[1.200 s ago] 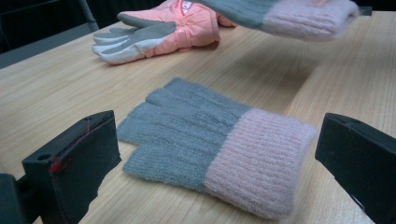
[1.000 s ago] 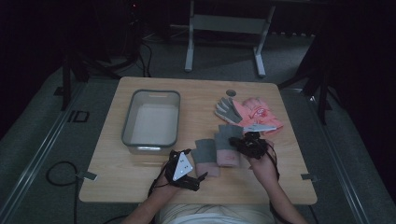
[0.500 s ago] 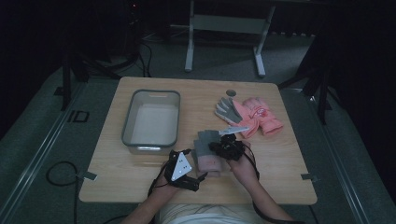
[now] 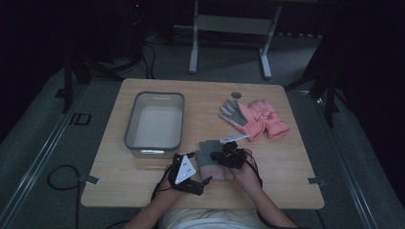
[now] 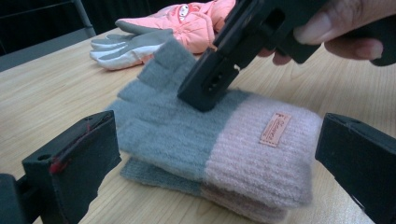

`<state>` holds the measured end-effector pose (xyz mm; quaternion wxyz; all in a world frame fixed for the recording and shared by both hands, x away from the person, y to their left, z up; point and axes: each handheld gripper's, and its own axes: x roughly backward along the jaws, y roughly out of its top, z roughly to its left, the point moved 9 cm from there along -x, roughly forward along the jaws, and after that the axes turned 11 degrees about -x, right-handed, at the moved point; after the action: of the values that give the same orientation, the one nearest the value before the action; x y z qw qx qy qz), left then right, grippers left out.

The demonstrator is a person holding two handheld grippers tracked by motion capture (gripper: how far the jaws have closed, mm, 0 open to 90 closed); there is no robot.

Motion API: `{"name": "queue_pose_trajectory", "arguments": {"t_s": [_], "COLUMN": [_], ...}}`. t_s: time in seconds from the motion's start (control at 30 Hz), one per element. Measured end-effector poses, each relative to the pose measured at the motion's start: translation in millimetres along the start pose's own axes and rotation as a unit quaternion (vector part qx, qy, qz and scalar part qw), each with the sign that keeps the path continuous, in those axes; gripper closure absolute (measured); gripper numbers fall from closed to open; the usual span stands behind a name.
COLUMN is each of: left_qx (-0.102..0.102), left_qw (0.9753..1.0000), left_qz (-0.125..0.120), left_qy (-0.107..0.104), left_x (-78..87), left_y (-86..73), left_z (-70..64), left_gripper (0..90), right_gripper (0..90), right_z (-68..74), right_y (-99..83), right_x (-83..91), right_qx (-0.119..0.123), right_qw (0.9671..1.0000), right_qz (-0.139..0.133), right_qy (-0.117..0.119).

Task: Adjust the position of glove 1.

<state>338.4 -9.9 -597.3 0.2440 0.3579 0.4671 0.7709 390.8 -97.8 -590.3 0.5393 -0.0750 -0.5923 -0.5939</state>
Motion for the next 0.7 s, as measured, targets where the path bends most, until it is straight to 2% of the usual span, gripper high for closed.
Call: {"name": "queue_pose_trajectory", "arguments": {"t_s": [0.47, 0.6, 0.7], "left_qx": [0.0, -0.004, -0.015], "left_qw": [1.0, 0.9999, 0.9998], "left_qz": [0.007, 0.008, -0.007], "left_qy": [-0.001, -0.005, -0.007], "left_x": [-1.1, -2.1, -1.5], "left_y": [-1.8, -1.7, 1.7], "left_z": [0.1, -1.4, -4.5], "left_gripper": [0.0, 0.0, 0.0], "right_gripper": [82.9, 76.2, 69.4], "right_z": [-8.5, -11.6, -12.3], "right_y": [-2.9, -6.5, -4.6], "right_x": [-10.4, -12.3, -6.9], "right_qx": [-0.003, -0.006, -0.008], "right_qw": [1.0, 0.9999, 1.0], "right_qz": [0.008, 0.008, 0.001], "right_qy": [0.0, 0.0, -0.002]}}
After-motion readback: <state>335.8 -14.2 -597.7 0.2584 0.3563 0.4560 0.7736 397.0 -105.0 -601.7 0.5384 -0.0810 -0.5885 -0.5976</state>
